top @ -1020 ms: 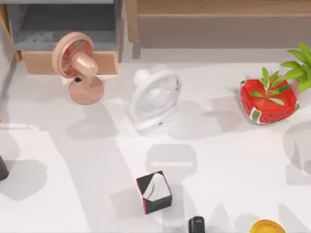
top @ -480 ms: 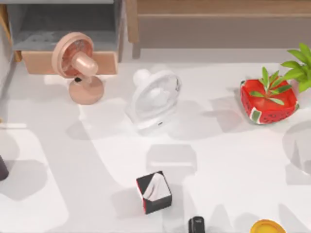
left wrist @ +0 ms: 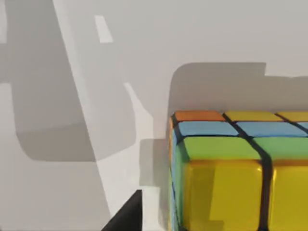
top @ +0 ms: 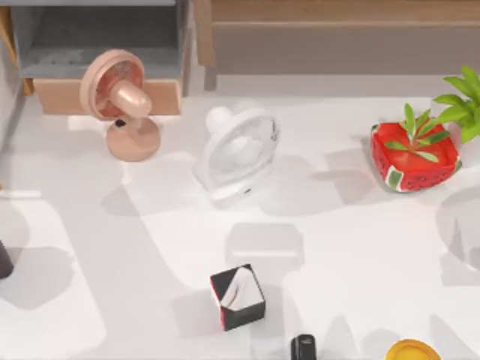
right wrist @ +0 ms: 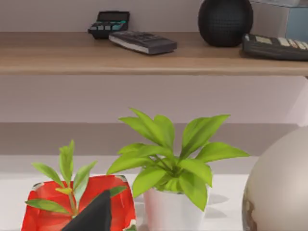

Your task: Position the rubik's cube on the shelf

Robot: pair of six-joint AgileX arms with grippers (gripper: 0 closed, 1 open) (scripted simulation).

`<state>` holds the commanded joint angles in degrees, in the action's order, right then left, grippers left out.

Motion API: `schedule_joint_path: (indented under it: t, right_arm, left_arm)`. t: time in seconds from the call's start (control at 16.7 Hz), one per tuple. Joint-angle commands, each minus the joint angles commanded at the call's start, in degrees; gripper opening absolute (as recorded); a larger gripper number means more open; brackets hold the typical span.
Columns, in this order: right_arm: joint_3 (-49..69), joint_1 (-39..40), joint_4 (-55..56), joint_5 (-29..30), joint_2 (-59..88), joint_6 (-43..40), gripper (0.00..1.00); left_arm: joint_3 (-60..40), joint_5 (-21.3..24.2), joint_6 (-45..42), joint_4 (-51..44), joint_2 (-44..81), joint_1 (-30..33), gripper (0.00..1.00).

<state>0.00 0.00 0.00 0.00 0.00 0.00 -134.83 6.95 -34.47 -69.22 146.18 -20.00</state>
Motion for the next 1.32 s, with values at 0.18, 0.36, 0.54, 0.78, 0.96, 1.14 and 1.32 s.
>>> schedule_joint_path:
  t: [0.18, 0.36, 0.54, 0.78, 0.96, 1.14, 1.32]
  right_arm:
    - [0.0, 0.0, 0.0, 0.0, 0.0, 0.0, 1.00]
    - [0.0, 0.0, 0.0, 0.0, 0.0, 0.0, 1.00]
    - [0.0, 0.0, 0.0, 0.0, 0.0, 0.0, 1.00]
    - [0.0, 0.0, 0.0, 0.0, 0.0, 0.0, 1.00]
    - [0.0, 0.0, 0.0, 0.0, 0.0, 0.0, 1.00]
    - [0.0, 0.0, 0.0, 0.0, 0.0, 0.0, 1.00]
    - [0.0, 0.0, 0.0, 0.0, 0.0, 0.0, 1.00]
  left_arm:
    - [0.0, 0.0, 0.0, 0.0, 0.0, 0.0, 0.40]
    - [0.0, 0.0, 0.0, 0.0, 0.0, 0.0, 0.17]
    - [0.0, 0.0, 0.0, 0.0, 0.0, 0.0, 0.00]
    - [0.0, 0.0, 0.0, 0.0, 0.0, 0.0, 0.00]
    - [0.0, 0.0, 0.0, 0.0, 0.0, 0.0, 0.00]
    - [0.6, -0.7, 0.6, 0.1, -0.3, -0.1, 0.00]
    - [3.1, -4.1, 4.9, 0.5, -1.6, 0.4, 0.00]
